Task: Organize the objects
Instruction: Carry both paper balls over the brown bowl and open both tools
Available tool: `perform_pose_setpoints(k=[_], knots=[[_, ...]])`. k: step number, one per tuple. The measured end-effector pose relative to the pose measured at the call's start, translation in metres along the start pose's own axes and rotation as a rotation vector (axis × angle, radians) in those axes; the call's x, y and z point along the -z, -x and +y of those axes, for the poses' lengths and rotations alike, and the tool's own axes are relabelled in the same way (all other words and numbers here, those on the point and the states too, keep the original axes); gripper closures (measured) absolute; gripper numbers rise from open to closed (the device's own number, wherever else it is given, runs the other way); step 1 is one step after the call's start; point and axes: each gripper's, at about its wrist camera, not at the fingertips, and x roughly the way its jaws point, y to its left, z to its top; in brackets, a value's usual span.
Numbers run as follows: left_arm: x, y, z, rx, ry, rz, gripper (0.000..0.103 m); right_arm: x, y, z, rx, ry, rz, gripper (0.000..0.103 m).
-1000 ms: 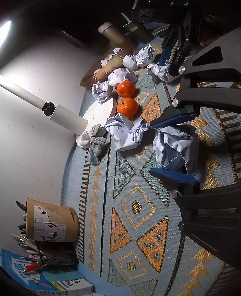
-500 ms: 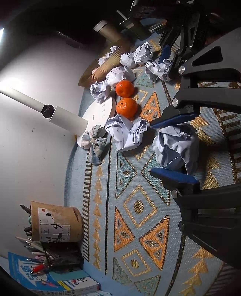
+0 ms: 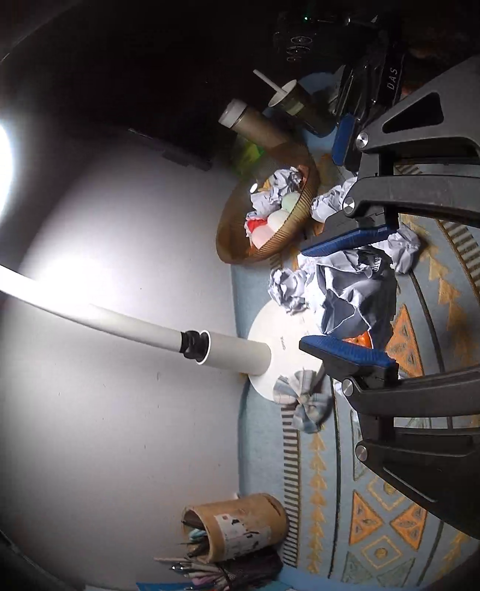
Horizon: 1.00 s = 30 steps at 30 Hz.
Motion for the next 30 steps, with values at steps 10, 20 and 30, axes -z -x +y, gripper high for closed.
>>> perform_pose_setpoints(k=[10, 20, 30], knots=[[0.027, -0.007, 0.013, -0.036, 0.026, 0.091, 0.061, 0.041, -0.061, 0.022, -0.036, 0.028, 0.211, 0.03], [0.006, -0.02, -0.002, 0.012, -0.034, 0.105, 0.061, 0.028, -0.066, 0.027, 0.023, 0.069, 0.169, 0.069], [-0.052, -0.123, -0.062, 0.164, -0.05, 0.127, 0.061, -0.078, 0.018, -0.085, 0.328, -0.15, -0.114, 0.069]])
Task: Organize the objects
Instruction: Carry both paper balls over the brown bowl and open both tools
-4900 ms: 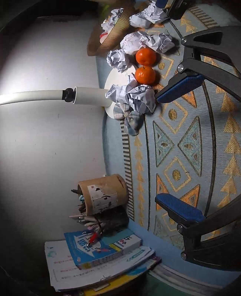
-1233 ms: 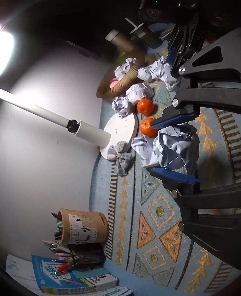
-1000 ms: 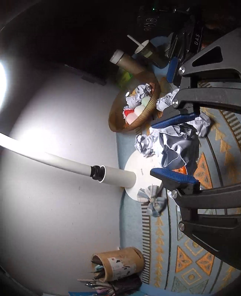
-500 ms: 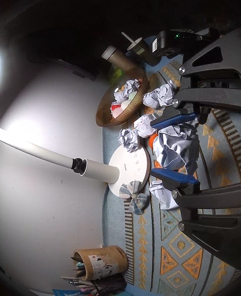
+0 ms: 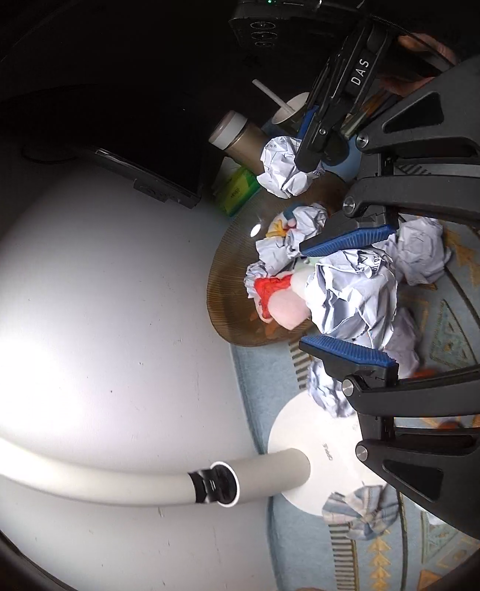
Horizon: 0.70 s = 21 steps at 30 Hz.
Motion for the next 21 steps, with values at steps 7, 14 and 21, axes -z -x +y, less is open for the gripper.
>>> perform_pose_setpoints(k=[7, 14, 21], knots=[[-0.043, -0.066, -0.009, 0.048, 0.022, -0.035, 0.05, -0.05, -0.05, -0.028, 0.027, -0.076, -0.037, 0.058], [-0.033, -0.055, 0.007, 0.063, 0.09, -0.05, 0.004, -0.027, -0.047, -0.024, 0.102, 0.05, -0.045, 0.045], [0.005, 0.037, -0.003, 0.05, 0.016, -0.077, 0.004, 0.013, 0.009, -0.01, 0.004, 0.006, -0.033, 0.04]])
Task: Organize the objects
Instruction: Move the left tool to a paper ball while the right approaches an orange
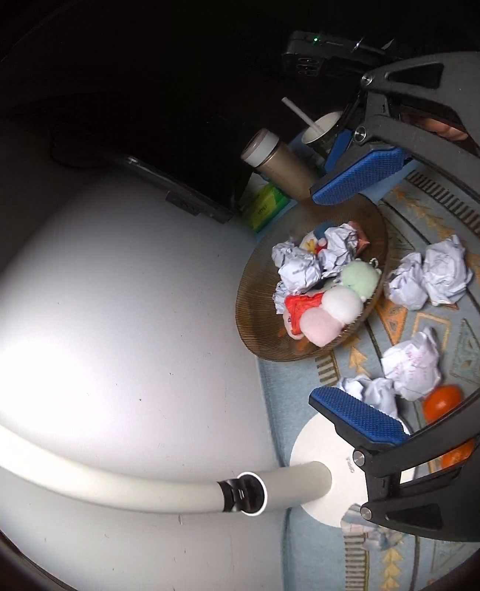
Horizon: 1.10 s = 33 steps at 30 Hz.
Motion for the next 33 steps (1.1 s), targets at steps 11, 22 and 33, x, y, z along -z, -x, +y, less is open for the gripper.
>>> perform_pose_setpoints(k=[11, 22, 33], knots=[[0.145, 0.127, 0.068, -0.405, 0.07, 0.042, 0.004, 0.116, -0.008, 0.066, -0.105, 0.039, 0.165, 0.039], [0.172, 0.124, 0.108, -0.4, 0.17, 0.051, 0.004, 0.144, -0.034, 0.112, -0.026, 0.123, 0.193, 0.038], [0.168, 0.099, 0.11, -0.288, 0.191, 0.227, 0.005, 0.144, -0.039, 0.114, -0.016, 0.14, 0.206, 0.038]])
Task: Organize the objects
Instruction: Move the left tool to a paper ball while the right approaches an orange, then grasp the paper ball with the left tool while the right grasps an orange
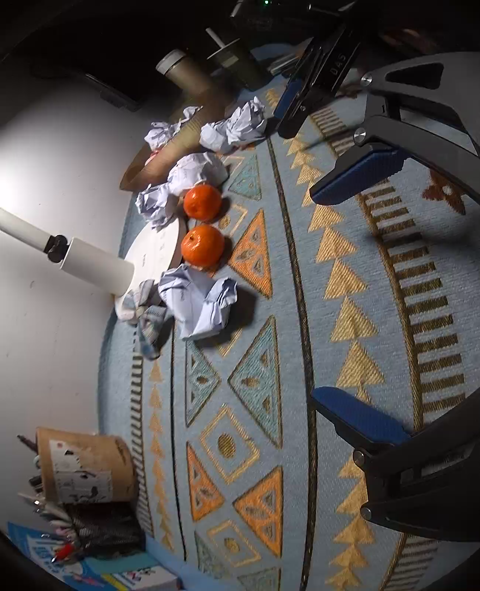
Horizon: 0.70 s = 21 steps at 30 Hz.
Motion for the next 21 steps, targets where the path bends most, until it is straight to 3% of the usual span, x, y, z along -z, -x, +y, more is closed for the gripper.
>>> perform_pose_setpoints(k=[4, 7, 9, 12, 15, 21], knots=[[-0.026, 0.004, -0.009, -0.007, -0.094, -0.026, 0.005, -0.007, -0.007, 0.014, -0.037, 0.036, 0.024, 0.038], [-0.044, -0.018, -0.013, -0.03, -0.19, 0.038, 0.005, -0.023, -0.017, 0.03, -0.14, 0.013, 0.048, 0.038], [-0.052, -0.031, -0.015, -0.059, -0.239, 0.045, 0.005, -0.037, -0.027, 0.038, -0.204, -0.016, 0.076, 0.038], [-0.062, -0.045, -0.016, -0.04, -0.256, 0.048, 0.005, -0.053, -0.05, 0.039, -0.259, -0.083, 0.128, 0.039], [-0.068, -0.055, -0.015, -0.067, -0.253, 0.037, 0.006, -0.061, -0.069, 0.033, -0.26, -0.142, 0.153, 0.039], [-0.07, -0.065, -0.017, -0.082, -0.262, 0.043, 0.01, -0.079, -0.079, 0.028, -0.219, -0.171, 0.11, 0.044]])
